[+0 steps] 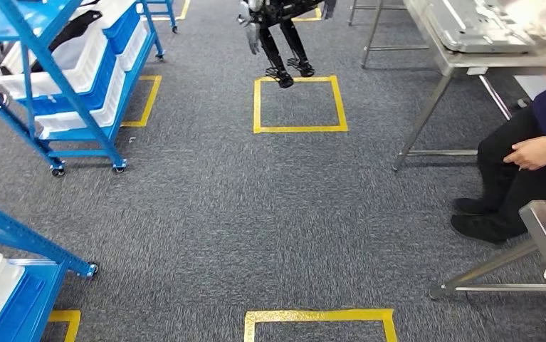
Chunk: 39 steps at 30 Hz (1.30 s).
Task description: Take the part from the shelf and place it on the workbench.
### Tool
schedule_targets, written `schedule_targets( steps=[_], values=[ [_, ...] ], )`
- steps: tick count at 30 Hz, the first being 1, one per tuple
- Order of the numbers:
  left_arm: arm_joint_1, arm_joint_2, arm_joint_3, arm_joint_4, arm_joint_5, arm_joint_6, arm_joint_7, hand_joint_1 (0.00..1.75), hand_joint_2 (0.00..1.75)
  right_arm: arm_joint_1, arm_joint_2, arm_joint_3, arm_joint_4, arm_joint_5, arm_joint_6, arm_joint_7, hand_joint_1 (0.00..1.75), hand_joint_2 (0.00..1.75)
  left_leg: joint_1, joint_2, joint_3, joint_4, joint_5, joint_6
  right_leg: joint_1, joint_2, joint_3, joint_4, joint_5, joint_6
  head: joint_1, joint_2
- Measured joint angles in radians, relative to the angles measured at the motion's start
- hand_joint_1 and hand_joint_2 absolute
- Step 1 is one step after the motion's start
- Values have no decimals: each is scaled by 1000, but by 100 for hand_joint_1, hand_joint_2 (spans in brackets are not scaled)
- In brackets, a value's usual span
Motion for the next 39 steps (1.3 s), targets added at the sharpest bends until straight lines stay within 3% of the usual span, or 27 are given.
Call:
schedule_targets(
  steps=[2,4,6,8,9,10,11,13,15,17,19,21,23,24,25,26,28,30,32,33,35,37,38,39],
  values=[
    [4,0,0,0,0,0,-1,0,0,-6,0,0,0,0,0,0,0,0,1,-22,-1,-6,5,11,-1,-6,6,0,-5,10,0,0],
    [6,-2,0,0,0,0,-1,0,0,-7,0,0,0,0,0,0,0,0,5,-41,3,-15,12,24,-5,37,-6,37,-35,18,0,0],
    [3,-4,0,0,0,0,-1,0,0,-4,0,0,0,0,0,0,0,0,7,-61,3,-17,16,32,-8,91,-61,154,-100,20,0,0],
    [1,-4,0,0,0,0,-1,0,0,-2,0,-1,0,0,0,0,0,0,5,-86,1,-15,16,35,-8,105,-125,274,-141,20,0,0],
    [1,-4,0,0,0,0,0,0,0,-2,0,-1,0,0,0,0,0,0,5,-100,1,-14,16,35,-9,107,-137,289,-131,20,0,0],
    [1,-5,0,0,-1,0,0,0,0,-2,0,-1,0,0,0,0,0,0,5,-115,2,-12,15,34,-10,109,-130,263,-101,20,0,0],
    [1,-5,0,0,-1,0,0,0,0,-2,0,-1,0,0,0,0,0,0,5,-130,3,-9,14,33,-13,118,-105,202,-58,19,0,0],
    [1,-7,0,0,-2,0,0,0,0,0,-2,-1,0,0,0,0,0,0,5,-158,-1,-1,11,25,-18,170,-54,77,0,17,0,0],
    [0,-8,0,0,-2,0,-1,0,0,1,-3,-1,1,0,0,0,0,0,7,-181,-10,4,11,12,-18,203,-38,30,11,15,0,0],
    [2,-8,0,0,-4,-1,-1,0,0,-2,-3,-1,1,0,1,1,0,0,11,-197,-17,3,14,-2,-15,180,-37,23,15,7,0,0],
    [5,-9,0,0,-7,-1,0,0,0,-2,-3,-1,1,1,5,2,0,0,10,-156,-30,28,-4,-11,-16,152,-29,11,20,-7,-1,0],
    [2,-10,0,0,-9,-2,0,0,0,1,-3,-2,1,2,7,3,0,0,10,-92,-75,125,-60,-17,-13,120,-25,4,21,-18,-1,0],
    [-2,-11,0,0,-9,-2,0,0,0,3,-3,-2,1,3,7,4,0,0,12,-74,-133,248,-113,-23,-8,86,-26,4,18,-24,-2,0],
    [-1,-11,0,0,-9,-2,0,0,0,3,-3,-2,1,3,7,4,0,0,13,-72,-145,275,-116,-25,-6,69,-25,5,17,-25,-2,0],
    [0,-11,0,0,-9,-2,0,0,0,3,-3,-2,1,4,7,5,0,0,13,-70,-136,264,-101,-26,-5,55,-24,5,15,-24,-2,0],
    [2,-11,0,0,-9,-2,0,0,0,2,-3,-2,1,5,7,5,0,0,13,-63,-108,214,-70,-24,-4,42,-21,5,12,-23,-2,0],
    [3,-10,0,-1,-10,-2,0,0,0,1,-3,-2,1,6,7,6,0,0,7,-25,-32,75,-15,-16,-1,18,-13,6,6,-17,-2,0],
    [0,-10,0,-1,-10,-2,0,0,0,0,-3,-2,1,7,7,6,0,0,-3,1,4,2,2,-3,2,-3,-7,7,0,-7,-2,0],
    [2,-10,0,-1,-11,-2,0,0,0,-4,-3,-2,1,7,7,6,0,0,-7,-16,4,-5,2,9,2,-22,-1,5,-4,3,-1,0],
    [5,-10,0,-1,-11,-2,0,0,0,-6,-3,-2,1,7,7,7,0,0,-5,-26,8,-12,5,14,0,-15,2,8,-8,8,-1,0],
    [7,-12,0,-1,-12,-3,2,0,0,-8,-3,-2,1,8,8,9,0,0,0,-47,16,-25,14,26,-4,36,-16,58,-44,17,-1,0],
    [4,-14,0,-1,-13,-4,5,0,0,-4,-3,-4,1,8,8,11,0,0,2,-69,17,-28,18,33,-10,92,-77,181,-108,20,-1,0],
    [3,-14,0,-2,-13,-3,5,0,0,-3,-3,-6,1,8,9,12,0,0,2,-81,17,-27,18,34,-12,102,-110,243,-130,22,-1,0],
    [2,-15,0,-2,-13,-2,5,0,0,-2,-3,-7,1,9,9,13,0,0,2,-95,17,-26,18,34,-13,105,-133,279,-132,24,-1,0]
  ],
)
